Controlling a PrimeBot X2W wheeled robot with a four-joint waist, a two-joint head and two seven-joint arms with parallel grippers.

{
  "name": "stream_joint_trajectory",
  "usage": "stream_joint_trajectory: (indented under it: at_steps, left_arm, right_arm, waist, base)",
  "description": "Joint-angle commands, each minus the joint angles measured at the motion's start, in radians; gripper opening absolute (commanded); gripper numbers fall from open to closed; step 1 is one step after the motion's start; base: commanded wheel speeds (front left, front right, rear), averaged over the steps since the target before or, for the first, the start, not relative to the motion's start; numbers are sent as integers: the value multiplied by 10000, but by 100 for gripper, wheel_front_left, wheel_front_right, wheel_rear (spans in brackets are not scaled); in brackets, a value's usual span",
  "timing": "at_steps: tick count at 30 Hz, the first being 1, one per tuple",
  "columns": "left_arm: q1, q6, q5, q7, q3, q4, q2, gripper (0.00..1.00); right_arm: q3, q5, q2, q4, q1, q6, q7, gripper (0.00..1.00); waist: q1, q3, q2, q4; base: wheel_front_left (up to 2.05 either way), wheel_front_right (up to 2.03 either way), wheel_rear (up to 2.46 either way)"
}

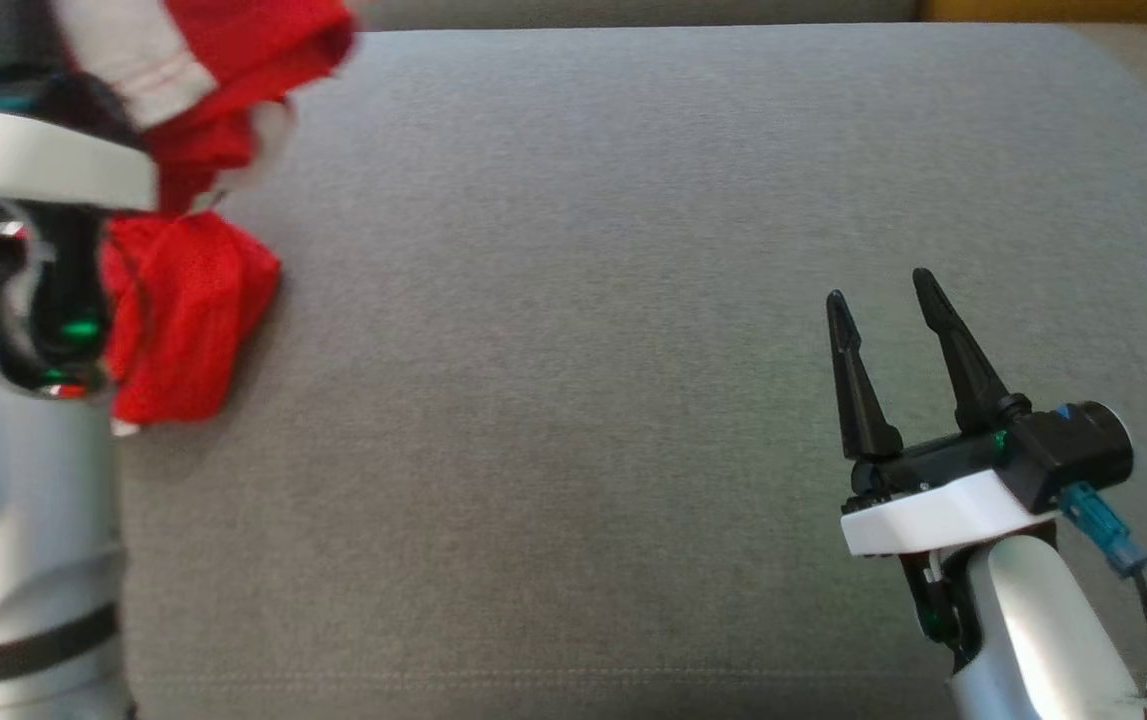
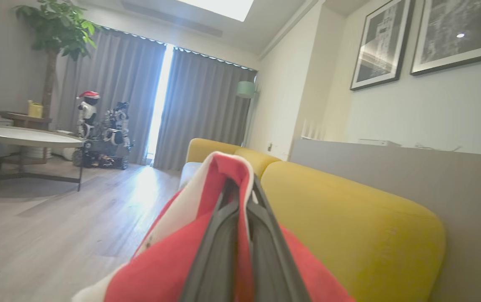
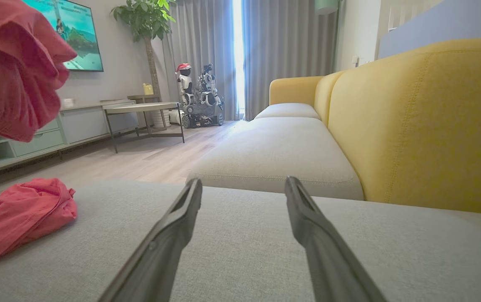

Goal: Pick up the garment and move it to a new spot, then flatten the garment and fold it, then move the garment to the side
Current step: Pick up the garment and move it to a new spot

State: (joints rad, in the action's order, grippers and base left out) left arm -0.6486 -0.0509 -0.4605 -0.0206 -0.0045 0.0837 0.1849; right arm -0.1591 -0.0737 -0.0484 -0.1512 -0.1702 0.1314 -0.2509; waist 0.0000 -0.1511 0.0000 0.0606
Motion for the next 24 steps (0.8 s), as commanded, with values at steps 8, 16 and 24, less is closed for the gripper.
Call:
stream_joint_trajectory:
  at_steps: [8,16,24]
  left_arm:
    - [-7,182,104,422,-952,-1131,-598,0]
    - [-203,-195,545,247,-2304,-40,-891,0]
    - [-1293,-317,708,80,-2831,1174,-976,0]
  right_arm:
    - [-374,-259,-18,550,-205,-7,-106,100]
    - [-568,-414,-18,816,-373,-7,-107,100]
    - [-775,-687,-18,1155,-453,-7,-108,100]
  waist:
    - [0,-195,0,-898]
    - [0,-489,0,-1829]
    - [0,-611,0,-2832]
  base:
    - [0,0,0]
    - [0,0,0]
    - [0,0,0]
